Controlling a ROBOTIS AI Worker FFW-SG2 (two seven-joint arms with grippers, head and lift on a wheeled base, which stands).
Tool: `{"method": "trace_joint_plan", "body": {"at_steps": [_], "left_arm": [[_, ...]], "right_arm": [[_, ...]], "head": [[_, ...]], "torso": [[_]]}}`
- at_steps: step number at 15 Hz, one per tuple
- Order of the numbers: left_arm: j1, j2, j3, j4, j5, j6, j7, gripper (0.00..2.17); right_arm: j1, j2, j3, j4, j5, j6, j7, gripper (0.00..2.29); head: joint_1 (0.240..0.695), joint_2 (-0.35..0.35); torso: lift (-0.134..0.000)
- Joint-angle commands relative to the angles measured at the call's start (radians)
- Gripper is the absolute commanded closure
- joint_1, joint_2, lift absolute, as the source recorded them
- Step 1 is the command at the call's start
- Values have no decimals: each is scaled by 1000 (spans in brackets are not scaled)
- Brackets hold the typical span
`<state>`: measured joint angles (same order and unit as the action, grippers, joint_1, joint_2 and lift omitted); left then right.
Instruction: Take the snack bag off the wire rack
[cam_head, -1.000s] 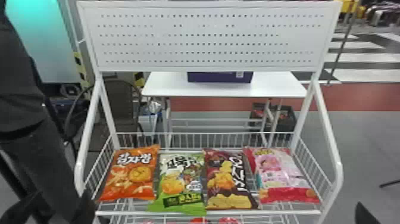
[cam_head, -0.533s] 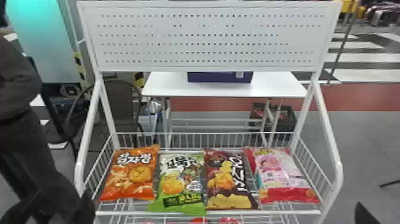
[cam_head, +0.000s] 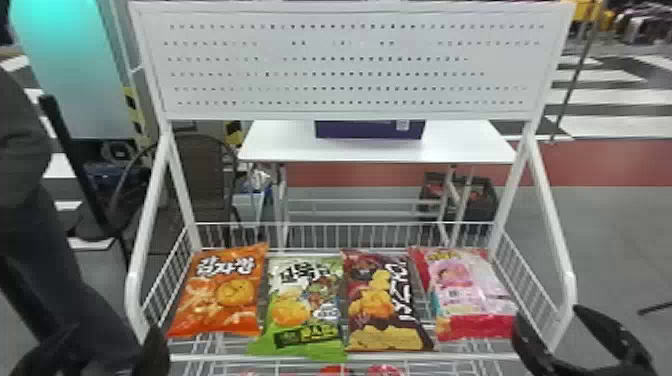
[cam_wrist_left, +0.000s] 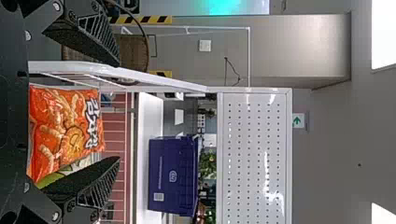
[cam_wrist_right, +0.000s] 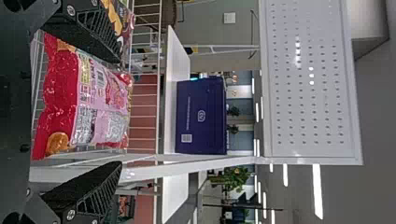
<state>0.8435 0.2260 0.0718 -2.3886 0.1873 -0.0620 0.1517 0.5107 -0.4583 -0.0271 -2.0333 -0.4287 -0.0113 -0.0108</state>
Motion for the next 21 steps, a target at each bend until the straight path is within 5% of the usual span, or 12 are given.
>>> {"method": "trace_joint_plan", "body": {"at_steps": [1,8,15,18,21], "left_arm": [[3,-2,-1,0,-3,0,-1,191],[9,-1,-1,6,-5,-9,0,188],[6,-1,-1,22,-5,-18,-1,188],[5,-2,-1,26,-5,-22,-1,188],[0,-2,-1,28,-5,-22,-3,188]], "right_arm": [[-135,24,64,88,27,69,-3,117],[-386,73,200,317,91,176,-34,130],[-503,93,217,452,97,287,-34,161],[-506,98,217,459,102,314,-26,542],[-497,98,213,455,90,345,-18,1838]], "head": [[499,0],[499,0],[499,0],[499,0],[499,0]], "torso": [[0],[0],[0],[0],[0]]}}
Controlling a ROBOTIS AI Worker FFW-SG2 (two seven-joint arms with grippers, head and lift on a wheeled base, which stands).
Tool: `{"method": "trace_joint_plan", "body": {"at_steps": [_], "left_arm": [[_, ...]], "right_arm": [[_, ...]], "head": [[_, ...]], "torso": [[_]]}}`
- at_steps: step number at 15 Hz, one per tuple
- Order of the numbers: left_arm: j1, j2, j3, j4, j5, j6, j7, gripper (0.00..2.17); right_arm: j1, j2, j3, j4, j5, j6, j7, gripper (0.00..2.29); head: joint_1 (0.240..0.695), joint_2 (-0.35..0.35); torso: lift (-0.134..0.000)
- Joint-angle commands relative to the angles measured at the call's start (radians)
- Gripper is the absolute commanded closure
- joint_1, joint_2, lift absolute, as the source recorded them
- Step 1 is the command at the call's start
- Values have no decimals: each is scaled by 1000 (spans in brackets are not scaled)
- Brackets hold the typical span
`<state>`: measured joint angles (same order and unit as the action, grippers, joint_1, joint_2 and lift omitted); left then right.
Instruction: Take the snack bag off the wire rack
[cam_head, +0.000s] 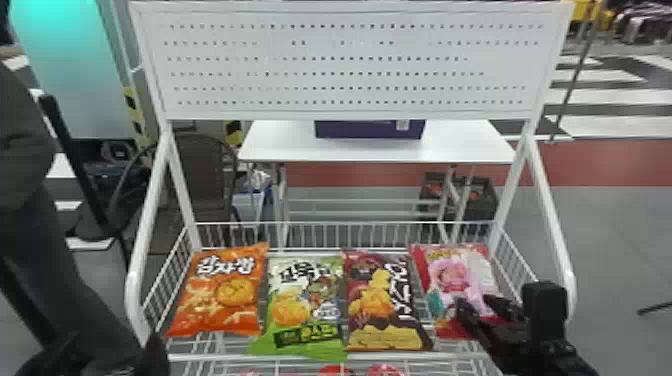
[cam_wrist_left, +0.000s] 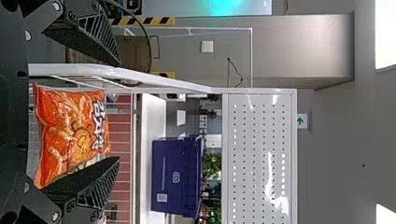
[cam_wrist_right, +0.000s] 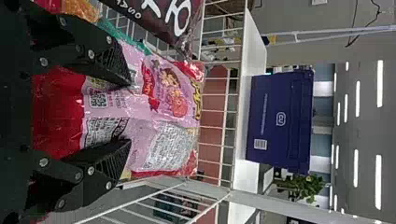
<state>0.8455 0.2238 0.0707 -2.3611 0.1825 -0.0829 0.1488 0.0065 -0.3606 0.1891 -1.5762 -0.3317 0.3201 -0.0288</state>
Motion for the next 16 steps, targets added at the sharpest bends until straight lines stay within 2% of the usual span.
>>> {"method": "trace_joint_plan", "body": {"at_steps": [1,3,5,9,14,16], "left_arm": [[-2,0,0,2,0,-1,2,191],[-2,0,0,2,0,-1,2,188],[-2,0,0,2,0,-1,2,188],[-3,2,0,-1,0,-1,2,188],[-3,6,1,-6,0,-1,5,188],[-3,8,1,-6,0,-1,6,188]], "right_arm": [[13,0,-7,-11,-10,20,0,1997],[24,0,-13,-36,-17,20,-2,2017],[47,0,-23,-79,-23,20,-5,2165],[118,-9,-51,-249,-52,41,-16,2162],[346,-72,-149,-545,-112,23,-26,2162],[457,-93,-191,-645,-113,-2,-28,2162]], "head": [[499,0],[499,0],[499,0],[499,0],[499,0],[499,0]], "torso": [[0],[0],[0],[0],[0],[0]]}}
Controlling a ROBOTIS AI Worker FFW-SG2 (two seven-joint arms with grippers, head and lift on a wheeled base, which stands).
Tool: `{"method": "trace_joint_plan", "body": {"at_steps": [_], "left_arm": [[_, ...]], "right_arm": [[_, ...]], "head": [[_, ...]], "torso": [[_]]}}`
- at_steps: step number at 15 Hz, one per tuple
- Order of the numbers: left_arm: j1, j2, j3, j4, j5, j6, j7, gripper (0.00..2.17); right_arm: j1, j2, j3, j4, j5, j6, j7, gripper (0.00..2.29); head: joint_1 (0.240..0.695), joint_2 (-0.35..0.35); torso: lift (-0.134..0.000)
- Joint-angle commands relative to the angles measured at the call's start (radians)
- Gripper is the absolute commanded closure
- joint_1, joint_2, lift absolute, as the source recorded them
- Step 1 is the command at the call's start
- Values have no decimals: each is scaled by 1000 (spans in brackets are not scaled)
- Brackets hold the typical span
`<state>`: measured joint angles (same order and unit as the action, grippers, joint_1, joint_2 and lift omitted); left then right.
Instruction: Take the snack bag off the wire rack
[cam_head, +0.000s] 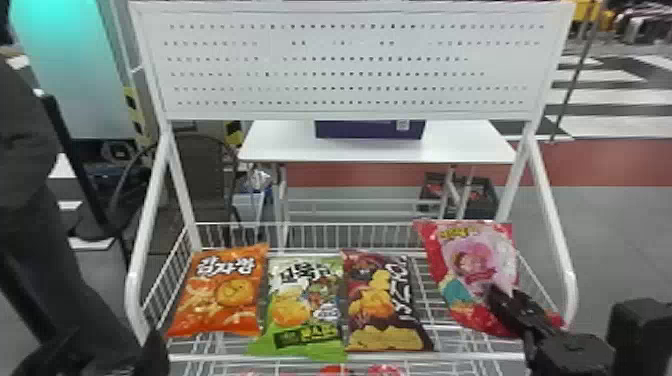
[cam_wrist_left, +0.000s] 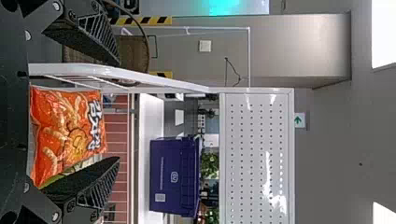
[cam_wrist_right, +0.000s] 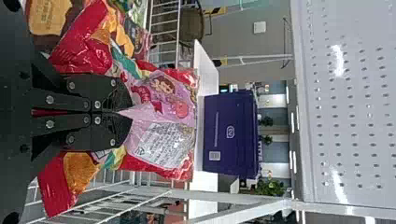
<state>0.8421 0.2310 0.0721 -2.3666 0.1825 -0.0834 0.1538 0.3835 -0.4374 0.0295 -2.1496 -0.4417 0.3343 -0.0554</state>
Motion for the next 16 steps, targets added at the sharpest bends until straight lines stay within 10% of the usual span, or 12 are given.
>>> {"method": "trace_joint_plan", "body": {"at_steps": [1,6,16], "left_arm": [[0,1,0,1,0,0,0,188],[-6,4,3,7,2,0,4,188],[-18,5,2,18,9,3,4,188]], "right_arm": [[140,-24,-53,-113,-3,-53,-1,2162],[365,-69,-148,-191,-12,-277,-12,2162],[463,-58,-226,-174,-40,-378,-21,2162]], "head": [[499,0],[499,0],[499,0]], "torso": [[0],[0],[0]]}}
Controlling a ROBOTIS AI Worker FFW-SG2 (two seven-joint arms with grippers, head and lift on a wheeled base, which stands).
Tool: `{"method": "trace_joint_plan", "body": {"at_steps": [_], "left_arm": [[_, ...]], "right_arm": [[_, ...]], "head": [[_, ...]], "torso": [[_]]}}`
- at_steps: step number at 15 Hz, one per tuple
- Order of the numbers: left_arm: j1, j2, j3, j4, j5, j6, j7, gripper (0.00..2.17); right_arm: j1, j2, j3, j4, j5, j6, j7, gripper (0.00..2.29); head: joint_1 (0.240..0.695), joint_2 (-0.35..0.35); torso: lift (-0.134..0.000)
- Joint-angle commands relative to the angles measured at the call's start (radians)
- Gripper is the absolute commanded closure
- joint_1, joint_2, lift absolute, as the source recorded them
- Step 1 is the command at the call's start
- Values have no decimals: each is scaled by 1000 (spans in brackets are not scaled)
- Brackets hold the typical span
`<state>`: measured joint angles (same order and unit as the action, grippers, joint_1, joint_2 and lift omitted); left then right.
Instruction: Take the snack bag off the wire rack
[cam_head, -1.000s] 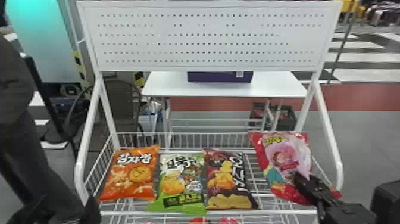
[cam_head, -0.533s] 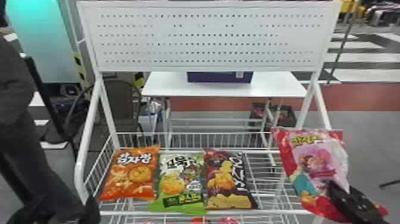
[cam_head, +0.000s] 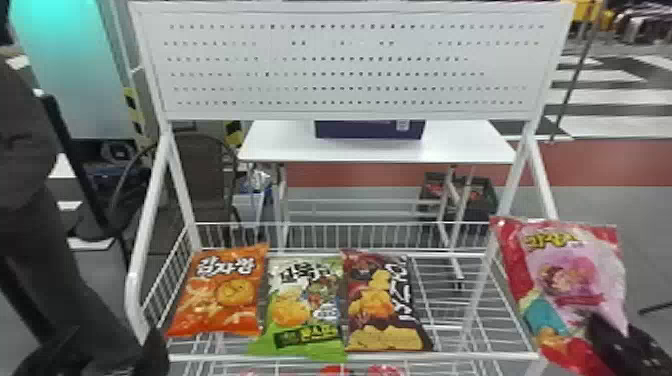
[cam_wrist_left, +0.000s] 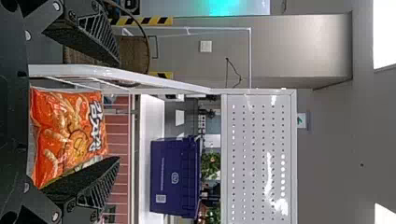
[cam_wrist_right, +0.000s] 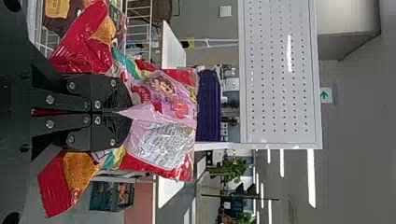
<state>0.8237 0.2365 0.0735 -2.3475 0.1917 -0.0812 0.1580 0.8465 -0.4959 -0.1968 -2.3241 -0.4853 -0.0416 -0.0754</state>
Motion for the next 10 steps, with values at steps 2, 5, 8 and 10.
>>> {"method": "trace_joint_plan", "body": {"at_steps": [2,5,8,10], "left_arm": [[0,0,0,-1,0,-2,0,188],[-6,1,0,2,0,1,0,188],[-8,1,2,1,0,1,-2,188],[-8,1,2,1,0,1,0,188]], "right_arm": [[-1,2,0,0,5,-2,-3,2162],[-3,0,0,0,5,-2,-3,2162],[-3,-1,0,2,5,-5,-4,2165],[-4,-3,0,2,7,-8,-4,2165]], "head": [[499,0],[499,0],[499,0],[499,0]], "torso": [[0],[0],[0],[0]]}}
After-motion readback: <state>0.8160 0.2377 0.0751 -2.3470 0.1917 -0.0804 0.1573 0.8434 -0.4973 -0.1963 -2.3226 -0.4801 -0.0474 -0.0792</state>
